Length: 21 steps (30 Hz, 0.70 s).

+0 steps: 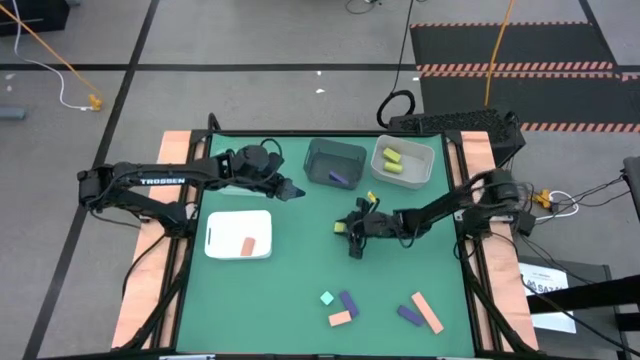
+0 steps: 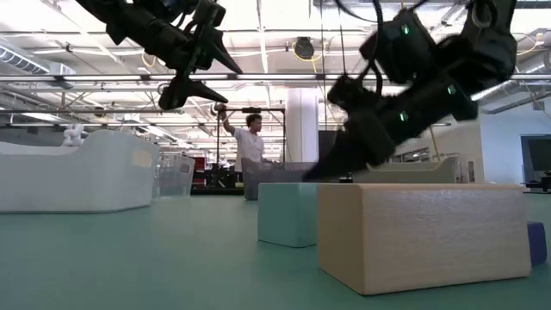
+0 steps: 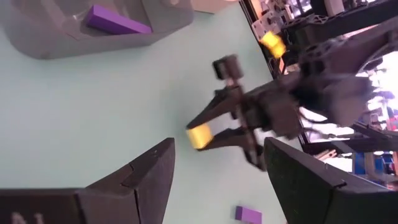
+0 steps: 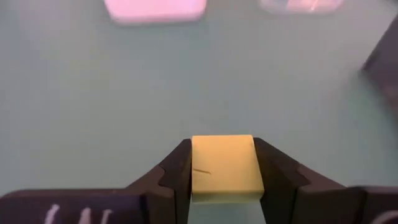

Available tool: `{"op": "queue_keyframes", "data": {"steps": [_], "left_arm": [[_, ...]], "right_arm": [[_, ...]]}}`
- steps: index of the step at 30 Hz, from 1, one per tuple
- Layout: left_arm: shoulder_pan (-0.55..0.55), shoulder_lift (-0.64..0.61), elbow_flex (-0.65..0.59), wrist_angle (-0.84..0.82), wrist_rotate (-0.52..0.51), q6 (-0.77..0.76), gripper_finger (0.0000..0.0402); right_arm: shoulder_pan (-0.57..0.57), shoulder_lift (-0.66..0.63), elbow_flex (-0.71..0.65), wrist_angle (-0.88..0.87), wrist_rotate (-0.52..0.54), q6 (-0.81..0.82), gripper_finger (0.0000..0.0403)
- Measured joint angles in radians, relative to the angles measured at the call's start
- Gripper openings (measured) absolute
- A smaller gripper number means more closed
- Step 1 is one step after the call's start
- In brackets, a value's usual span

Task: Sort & place blocks by color
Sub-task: Put the green block into the gray bin

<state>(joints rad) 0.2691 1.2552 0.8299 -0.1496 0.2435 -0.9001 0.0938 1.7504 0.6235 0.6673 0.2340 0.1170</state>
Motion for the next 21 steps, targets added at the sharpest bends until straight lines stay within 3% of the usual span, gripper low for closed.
{"op": "queue_keyframes", "data": {"steps": [4, 11, 21], "left_arm": [[-0.011, 0.0, 0.0, 0.013, -0.027, 0.0, 0.0243], [-0.051, 0.0, 0.0, 0.139, -0.11, 0.033, 0.0243], [-0.135, 0.0, 0.0, 0.419, -0.121, 0.421, 0.0243]], "right_arm": [[-0.036, -0.147, 0.0, -0.039, 0.012, -0.081, 0.0118], [-0.078, -0.417, 0.0, 0.046, 0.058, -0.181, 0.0118], [-0.081, -0.601, 0.001, 0.182, 0.059, -0.335, 0.0118]]}}
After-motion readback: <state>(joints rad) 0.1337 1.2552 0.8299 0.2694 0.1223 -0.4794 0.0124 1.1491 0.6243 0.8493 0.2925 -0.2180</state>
